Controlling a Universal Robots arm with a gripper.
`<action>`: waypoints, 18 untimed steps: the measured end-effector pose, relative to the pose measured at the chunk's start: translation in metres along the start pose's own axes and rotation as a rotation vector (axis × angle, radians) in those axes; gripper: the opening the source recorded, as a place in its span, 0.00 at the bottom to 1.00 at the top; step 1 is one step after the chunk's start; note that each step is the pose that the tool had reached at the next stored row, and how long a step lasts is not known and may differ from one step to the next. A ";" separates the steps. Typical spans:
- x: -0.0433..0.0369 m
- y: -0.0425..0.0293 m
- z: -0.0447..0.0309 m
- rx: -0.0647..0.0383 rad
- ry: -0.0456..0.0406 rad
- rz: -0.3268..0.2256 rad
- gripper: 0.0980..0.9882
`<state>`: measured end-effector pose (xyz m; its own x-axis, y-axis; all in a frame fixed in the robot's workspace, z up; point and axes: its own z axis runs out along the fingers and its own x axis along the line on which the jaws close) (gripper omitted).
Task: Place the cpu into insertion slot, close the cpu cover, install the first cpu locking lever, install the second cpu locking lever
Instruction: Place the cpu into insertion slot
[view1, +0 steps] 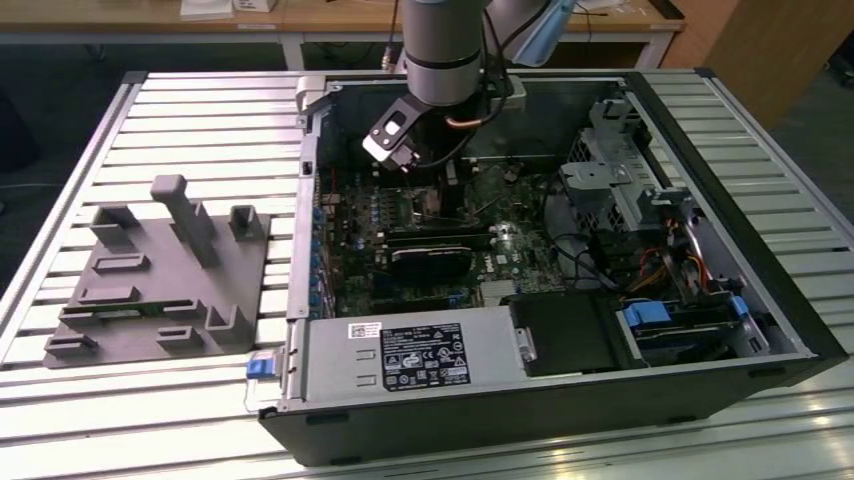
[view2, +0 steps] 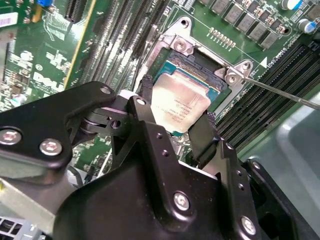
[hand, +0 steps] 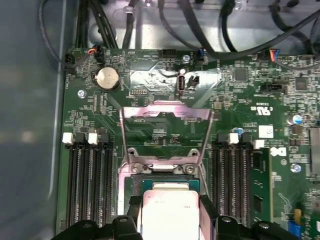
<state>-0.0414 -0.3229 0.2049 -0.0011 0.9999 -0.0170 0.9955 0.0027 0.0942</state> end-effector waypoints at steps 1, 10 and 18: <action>0.0004 -0.0001 0.0009 0.000 0.0000 -0.001 0.49; 0.0006 -0.0022 0.0078 0.000 -0.0002 -0.001 0.49; 0.0013 -0.0034 0.0105 0.000 -0.0001 -0.004 0.49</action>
<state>-0.0438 -0.3218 0.1941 -0.0051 0.9998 -0.0174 0.9956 0.0067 0.0939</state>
